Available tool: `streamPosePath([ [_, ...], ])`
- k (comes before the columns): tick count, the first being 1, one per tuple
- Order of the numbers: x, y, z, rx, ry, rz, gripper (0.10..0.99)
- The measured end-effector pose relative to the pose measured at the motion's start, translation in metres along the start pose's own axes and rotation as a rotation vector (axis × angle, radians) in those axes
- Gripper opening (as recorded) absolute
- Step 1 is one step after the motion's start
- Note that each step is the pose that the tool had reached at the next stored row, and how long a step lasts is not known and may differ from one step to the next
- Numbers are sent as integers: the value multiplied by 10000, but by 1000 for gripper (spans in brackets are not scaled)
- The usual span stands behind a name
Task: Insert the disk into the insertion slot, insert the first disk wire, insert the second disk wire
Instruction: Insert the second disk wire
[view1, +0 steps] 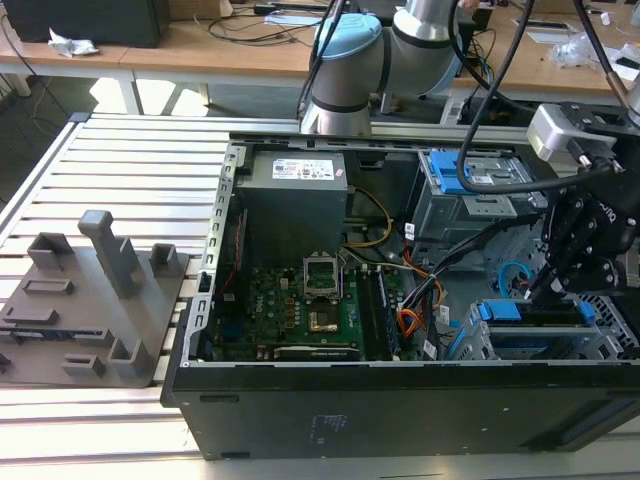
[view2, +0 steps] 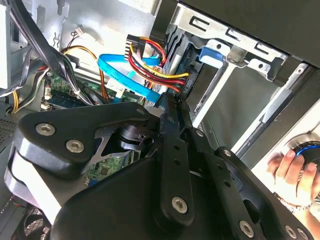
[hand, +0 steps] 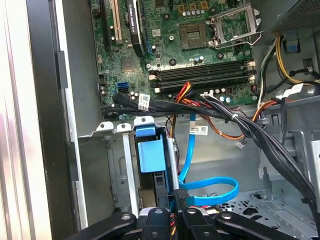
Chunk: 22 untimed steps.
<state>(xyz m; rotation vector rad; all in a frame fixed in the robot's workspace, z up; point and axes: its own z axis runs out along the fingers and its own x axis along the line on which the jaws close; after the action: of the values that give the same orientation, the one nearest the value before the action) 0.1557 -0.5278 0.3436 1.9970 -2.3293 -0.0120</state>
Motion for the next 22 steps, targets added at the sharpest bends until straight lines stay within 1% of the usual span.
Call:
streamPosePath([
  [13, 49, -18, 40, 0, -7, -2, 161],
  [17, 48, -22, 72, 2, 3, -2, 161],
  [22, 47, -23, 81, -1, -12, -4, 169],
])
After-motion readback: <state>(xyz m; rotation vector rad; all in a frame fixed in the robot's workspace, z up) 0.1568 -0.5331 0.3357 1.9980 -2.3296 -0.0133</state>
